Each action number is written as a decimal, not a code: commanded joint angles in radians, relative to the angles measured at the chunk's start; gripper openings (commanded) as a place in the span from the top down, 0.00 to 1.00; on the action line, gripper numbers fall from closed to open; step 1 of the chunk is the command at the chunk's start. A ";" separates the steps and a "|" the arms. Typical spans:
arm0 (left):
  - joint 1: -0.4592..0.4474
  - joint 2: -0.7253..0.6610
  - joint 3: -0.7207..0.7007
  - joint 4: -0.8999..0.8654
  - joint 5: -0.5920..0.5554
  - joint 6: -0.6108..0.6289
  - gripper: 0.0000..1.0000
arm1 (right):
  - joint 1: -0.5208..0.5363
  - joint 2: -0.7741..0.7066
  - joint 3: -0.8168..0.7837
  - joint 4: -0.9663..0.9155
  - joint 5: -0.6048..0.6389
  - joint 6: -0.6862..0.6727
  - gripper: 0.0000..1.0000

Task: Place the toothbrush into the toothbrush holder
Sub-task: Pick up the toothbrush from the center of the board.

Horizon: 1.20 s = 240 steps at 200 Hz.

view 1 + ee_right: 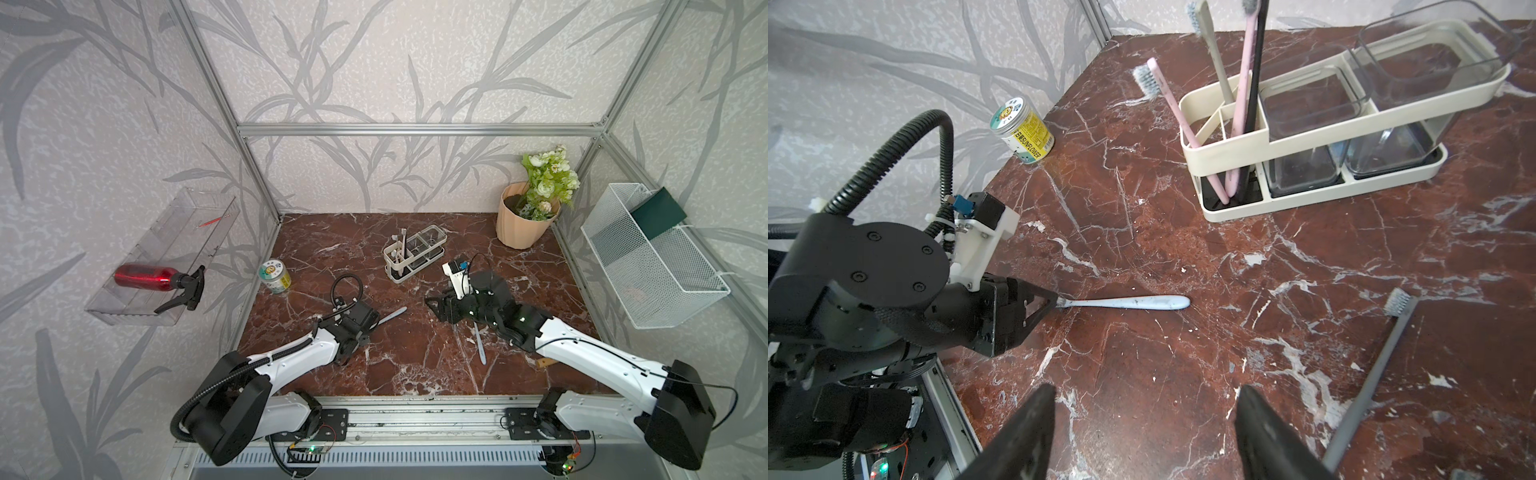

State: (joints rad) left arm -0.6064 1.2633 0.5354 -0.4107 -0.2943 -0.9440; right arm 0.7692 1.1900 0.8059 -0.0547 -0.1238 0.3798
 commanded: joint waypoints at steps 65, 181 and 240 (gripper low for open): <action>0.004 0.158 0.077 0.157 0.190 0.052 0.58 | 0.018 -0.012 0.009 -0.001 0.023 -0.025 0.31; -0.009 0.167 0.147 0.216 0.339 0.173 0.52 | 0.045 -0.023 0.019 -0.014 0.050 -0.031 0.31; -0.010 0.263 0.216 0.142 0.334 0.293 0.57 | 0.055 -0.039 0.019 -0.031 0.065 -0.030 0.31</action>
State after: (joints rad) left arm -0.6132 1.4860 0.7269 -0.2276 0.0334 -0.7143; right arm 0.8146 1.1858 0.8062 -0.0669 -0.0780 0.3641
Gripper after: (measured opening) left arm 0.433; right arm 0.688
